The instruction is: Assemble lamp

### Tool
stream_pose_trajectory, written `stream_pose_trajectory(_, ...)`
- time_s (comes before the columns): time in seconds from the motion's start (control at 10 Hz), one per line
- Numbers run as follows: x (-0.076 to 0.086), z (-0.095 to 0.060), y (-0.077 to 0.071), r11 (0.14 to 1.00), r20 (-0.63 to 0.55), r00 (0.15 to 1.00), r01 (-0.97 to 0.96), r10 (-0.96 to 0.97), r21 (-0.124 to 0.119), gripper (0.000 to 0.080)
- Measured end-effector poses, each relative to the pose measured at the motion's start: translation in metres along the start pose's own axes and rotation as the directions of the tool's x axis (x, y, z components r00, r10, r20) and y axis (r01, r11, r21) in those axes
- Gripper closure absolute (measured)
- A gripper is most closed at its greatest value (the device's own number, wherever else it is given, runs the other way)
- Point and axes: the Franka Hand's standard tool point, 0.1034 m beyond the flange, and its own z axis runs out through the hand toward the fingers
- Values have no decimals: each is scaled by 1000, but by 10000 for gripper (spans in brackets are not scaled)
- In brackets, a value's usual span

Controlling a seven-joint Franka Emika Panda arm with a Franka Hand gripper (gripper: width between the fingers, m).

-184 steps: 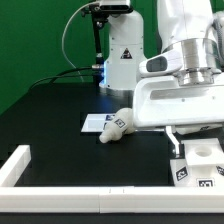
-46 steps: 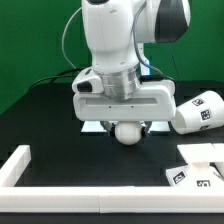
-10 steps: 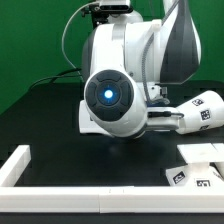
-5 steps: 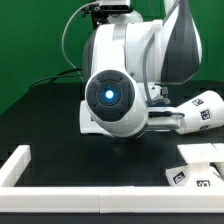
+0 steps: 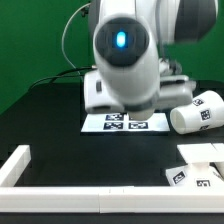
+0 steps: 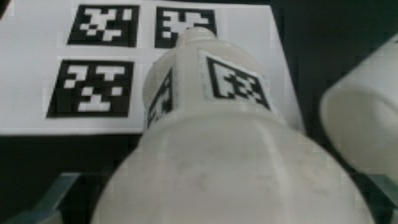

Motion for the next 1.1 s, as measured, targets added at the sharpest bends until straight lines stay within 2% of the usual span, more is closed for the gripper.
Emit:
stream_pose_trajectory(0.2,9,-2,2,1000,-134,991,0,-1,-11,228)
stream_pose_trajectory(0.3,9,-4,2,1000,-187,982,-1,-1,-14,228)
stream_pose_trajectory(0.4,7,-11,-2,1000,-242,970,4,-9,-21,228)
stream_pose_trajectory(0.5,2,-33,-13,999,-280,960,23,-30,-28,228)
stream_pose_trajectory(0.6,-1,-66,-24,999,-366,930,35,-25,22,228)
stream_pose_trajectory(0.7,0,-94,-28,997,-457,889,65,-39,40,228)
stream_pose_trajectory(0.8,5,-112,-31,996,-540,840,77,-48,32,228)
stream_pose_trajectory(1.0,7,-102,-25,998,-643,765,56,-35,12,228)
stream_pose_trajectory(1.1,9,-105,-22,999,-699,715,46,-31,2,228)
